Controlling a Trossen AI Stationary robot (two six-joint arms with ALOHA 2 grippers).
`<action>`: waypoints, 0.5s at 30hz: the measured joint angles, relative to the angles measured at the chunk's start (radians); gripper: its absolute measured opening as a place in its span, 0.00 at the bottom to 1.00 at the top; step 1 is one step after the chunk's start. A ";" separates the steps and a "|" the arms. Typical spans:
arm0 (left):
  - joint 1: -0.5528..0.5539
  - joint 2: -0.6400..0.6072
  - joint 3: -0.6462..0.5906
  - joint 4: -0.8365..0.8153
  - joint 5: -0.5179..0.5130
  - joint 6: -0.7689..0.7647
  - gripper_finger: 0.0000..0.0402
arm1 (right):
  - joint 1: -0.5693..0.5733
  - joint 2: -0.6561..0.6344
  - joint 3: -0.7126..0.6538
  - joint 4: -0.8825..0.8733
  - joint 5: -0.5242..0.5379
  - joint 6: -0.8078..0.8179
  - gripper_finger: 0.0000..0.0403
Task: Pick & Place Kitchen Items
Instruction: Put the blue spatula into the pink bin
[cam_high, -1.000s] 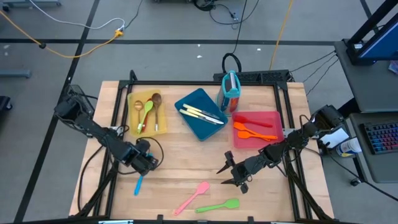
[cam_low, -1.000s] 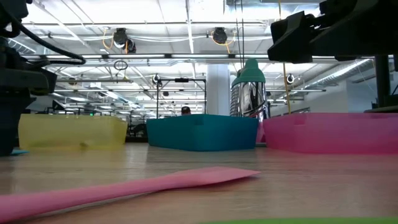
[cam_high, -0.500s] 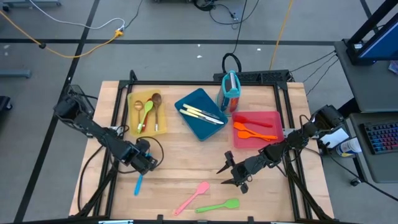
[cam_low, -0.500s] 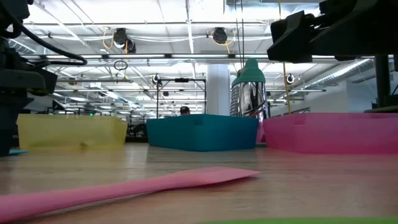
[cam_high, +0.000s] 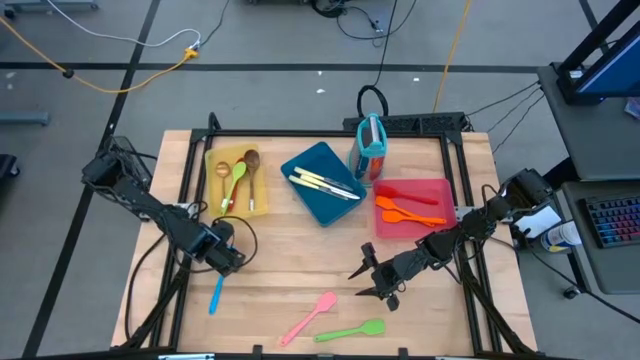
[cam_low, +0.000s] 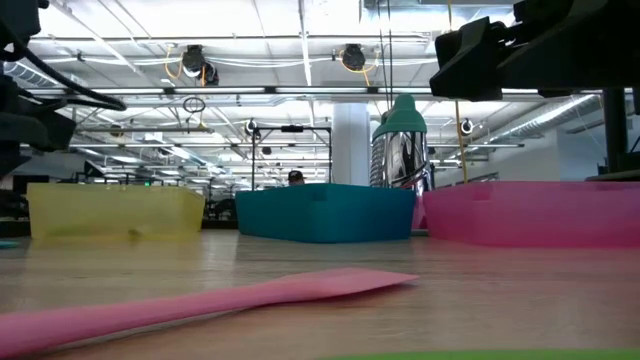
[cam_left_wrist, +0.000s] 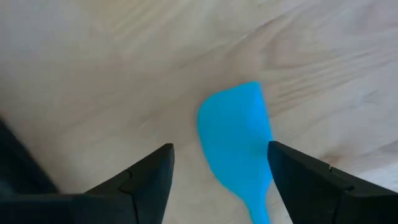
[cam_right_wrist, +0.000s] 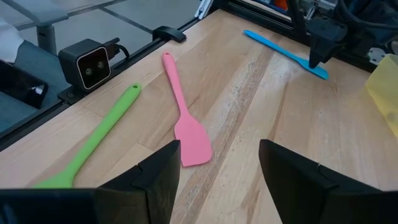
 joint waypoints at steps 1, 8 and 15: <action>0.000 0.000 0.000 0.000 -0.001 0.000 0.66 | 0.000 0.000 0.000 0.000 0.000 0.000 0.52; 0.000 -0.001 -0.021 0.037 -0.008 -0.029 0.65 | 0.000 0.000 0.000 0.000 0.000 -0.011 0.52; -0.001 -0.006 -0.084 0.143 -0.002 -0.054 0.63 | 0.000 0.000 0.000 0.000 0.000 -0.011 0.52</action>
